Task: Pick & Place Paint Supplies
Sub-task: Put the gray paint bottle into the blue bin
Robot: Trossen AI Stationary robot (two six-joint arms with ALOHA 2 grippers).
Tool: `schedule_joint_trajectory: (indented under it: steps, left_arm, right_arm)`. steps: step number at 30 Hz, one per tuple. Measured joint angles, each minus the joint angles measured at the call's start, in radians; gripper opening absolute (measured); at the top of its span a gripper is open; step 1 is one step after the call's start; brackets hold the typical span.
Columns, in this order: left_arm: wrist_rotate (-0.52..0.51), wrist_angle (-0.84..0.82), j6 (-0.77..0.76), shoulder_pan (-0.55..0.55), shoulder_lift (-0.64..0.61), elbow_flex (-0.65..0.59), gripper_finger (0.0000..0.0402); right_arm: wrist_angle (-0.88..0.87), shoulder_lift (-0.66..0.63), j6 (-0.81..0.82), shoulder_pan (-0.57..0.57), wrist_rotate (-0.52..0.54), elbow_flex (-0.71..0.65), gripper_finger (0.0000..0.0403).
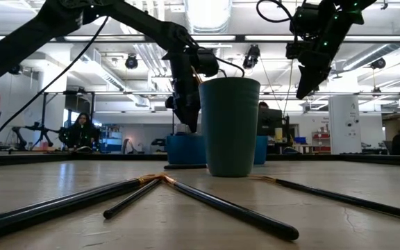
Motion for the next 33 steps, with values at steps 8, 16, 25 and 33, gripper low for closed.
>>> schedule_joint_trajectory:
  steps: [8,16,25,33]
  left_arm:
    - [0.005,0.019,0.02,0.0,0.0,0.0,0.0138]
    - [0.008,0.027,0.033,0.0,0.0,0.002,0.0141]
    - [0.007,0.026,0.041,0.0,0.0,0.002,0.0142]
    - [0.007,0.026,0.039,0.0,0.0,0.003,0.0142]
  right_arm:
    - [0.0,0.0,0.0,0.0,0.0,0.0,0.02]
    - [0.0,0.0,-0.004,0.0,0.0,0.0,0.0181]
    - [0.0,0.0,-0.005,0.0,0.0,0.0,0.017]
    - [0.001,0.0,-0.005,-0.001,0.0,0.0,0.0191]
